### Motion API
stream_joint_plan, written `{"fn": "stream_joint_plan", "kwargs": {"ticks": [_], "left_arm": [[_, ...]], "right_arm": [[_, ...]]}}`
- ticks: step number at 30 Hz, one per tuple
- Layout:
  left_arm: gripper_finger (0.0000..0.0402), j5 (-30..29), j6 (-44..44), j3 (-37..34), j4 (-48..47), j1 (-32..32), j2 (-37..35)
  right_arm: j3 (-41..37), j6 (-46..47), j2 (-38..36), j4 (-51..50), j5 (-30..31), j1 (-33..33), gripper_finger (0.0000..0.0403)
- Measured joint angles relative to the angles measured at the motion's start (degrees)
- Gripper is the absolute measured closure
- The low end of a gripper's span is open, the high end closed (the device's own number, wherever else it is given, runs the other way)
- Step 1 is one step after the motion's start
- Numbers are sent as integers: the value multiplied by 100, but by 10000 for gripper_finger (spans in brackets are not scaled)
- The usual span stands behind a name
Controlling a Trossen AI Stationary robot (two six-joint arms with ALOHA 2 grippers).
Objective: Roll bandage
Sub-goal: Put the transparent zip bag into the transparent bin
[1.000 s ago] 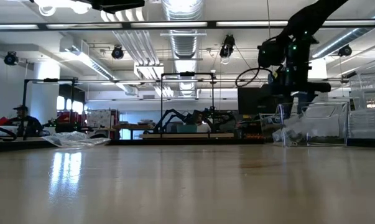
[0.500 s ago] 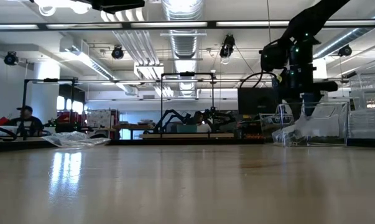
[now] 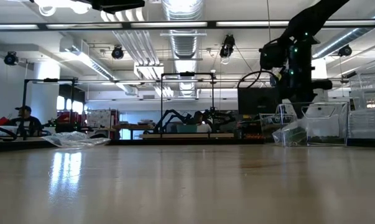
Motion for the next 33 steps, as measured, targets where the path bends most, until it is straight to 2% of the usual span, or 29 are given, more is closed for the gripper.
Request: {"fn": "stream_joint_plan", "kwargs": {"ticks": [5, 8, 11, 15, 19, 28, 31, 33], "left_arm": [[241, 0, 2, 0, 2, 0, 0], [245, 0, 19, 0, 4, 0, 0], [246, 0, 20, 0, 4, 0, 0], [241, 0, 20, 0, 7, 0, 0], [233, 0, 20, 0, 4, 0, 0], [223, 0, 20, 0, -9, 0, 0], [227, 0, 45, 0, -11, 0, 0], [232, -1, 74, 0, -12, 0, 0]], "right_arm": [[555, -850, -9, -572, 54, 226, 400], [1040, -1530, -9, -979, 487, 426, 400], [1481, -2554, -9, -1246, 836, 591, 401], [1809, -4138, -10, -1233, 946, 639, 402], [1794, -5423, 15, -947, 1125, 594, 402], [1202, -7113, 109, 207, 1209, 51, 403], [988, -7055, 207, 705, 1336, -112, 402], [897, -6736, 309, 1148, 1796, -192, 395]]}}
